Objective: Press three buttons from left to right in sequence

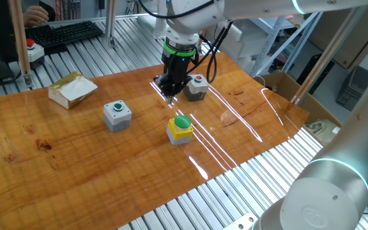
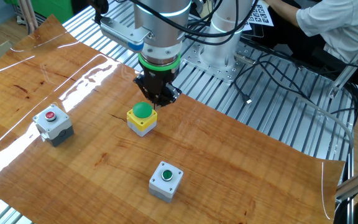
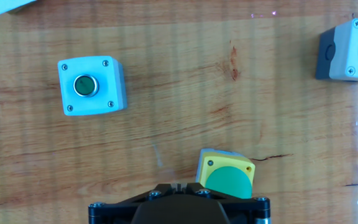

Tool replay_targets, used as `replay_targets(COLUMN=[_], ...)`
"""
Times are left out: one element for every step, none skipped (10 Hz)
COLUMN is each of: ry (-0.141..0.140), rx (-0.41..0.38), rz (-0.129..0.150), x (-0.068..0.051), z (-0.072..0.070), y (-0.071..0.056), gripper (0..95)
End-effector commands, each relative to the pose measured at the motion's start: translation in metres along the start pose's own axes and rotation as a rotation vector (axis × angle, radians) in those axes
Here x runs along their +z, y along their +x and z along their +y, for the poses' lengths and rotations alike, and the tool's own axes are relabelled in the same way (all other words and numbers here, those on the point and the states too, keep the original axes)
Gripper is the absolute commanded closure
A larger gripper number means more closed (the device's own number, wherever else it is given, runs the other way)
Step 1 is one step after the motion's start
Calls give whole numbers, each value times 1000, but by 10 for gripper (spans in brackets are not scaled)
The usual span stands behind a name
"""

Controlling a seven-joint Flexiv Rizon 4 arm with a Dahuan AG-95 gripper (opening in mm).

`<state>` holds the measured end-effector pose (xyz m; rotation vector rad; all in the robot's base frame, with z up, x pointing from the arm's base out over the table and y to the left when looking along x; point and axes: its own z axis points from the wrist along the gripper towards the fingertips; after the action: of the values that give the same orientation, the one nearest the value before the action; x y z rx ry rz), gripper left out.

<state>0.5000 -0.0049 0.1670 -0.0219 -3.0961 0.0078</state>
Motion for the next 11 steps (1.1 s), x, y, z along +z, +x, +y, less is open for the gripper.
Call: replay_targets(ry=[0,1,2,5,10,16,24,24,25,24,23], rx=[-15,-30,-39,-42,-37,-30,-28,-27,-15,-16,-19], rz=[0,-2,-3,-4,-3,-3,-4,-4,-2,-3,-3], x=[4,9,12,15,16,15,14,13,12,11,9], z=[-8,-20,-28,-35,-43,-47,-54,-59,-69,-75,-83], y=[-3,-6,-8,-10,-13,-16,-21,-24,-31,-34,-39], gripper=[950,950,950,950,950,950,950,950,950,950,950])
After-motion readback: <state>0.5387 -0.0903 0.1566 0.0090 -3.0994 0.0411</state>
